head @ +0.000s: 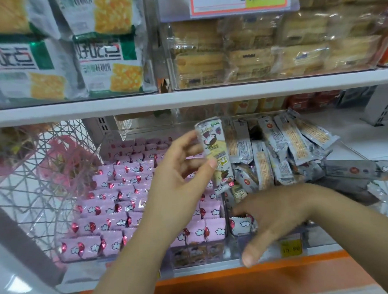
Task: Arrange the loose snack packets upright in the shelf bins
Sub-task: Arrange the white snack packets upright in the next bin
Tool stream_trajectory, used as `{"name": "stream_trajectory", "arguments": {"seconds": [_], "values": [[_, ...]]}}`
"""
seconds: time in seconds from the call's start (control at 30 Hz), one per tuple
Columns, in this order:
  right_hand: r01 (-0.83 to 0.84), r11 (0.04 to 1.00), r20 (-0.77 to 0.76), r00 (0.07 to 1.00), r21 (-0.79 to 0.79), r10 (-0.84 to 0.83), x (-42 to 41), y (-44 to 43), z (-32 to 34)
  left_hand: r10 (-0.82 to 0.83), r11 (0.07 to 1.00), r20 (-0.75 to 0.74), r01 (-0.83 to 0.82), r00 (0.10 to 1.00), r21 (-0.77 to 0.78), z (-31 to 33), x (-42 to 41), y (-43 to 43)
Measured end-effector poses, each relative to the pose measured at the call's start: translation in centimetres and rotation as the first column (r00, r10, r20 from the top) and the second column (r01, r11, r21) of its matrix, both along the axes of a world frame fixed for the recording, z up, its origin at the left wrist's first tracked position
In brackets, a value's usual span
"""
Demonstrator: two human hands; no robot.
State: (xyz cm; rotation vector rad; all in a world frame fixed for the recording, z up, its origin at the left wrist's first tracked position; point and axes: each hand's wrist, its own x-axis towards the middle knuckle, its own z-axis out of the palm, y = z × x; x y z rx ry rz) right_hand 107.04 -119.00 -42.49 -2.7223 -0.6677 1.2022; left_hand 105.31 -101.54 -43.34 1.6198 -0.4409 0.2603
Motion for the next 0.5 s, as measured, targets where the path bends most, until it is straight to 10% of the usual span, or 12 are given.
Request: {"name": "stream_trajectory", "arguments": {"seconds": [0.5], "values": [[0.053,0.991,-0.018,0.999,0.127,-0.051,0.8,-0.7,-1.0,0.001,1.0,-0.056,-0.001,0.998,0.004,-0.2,-0.2,-0.7]]}}
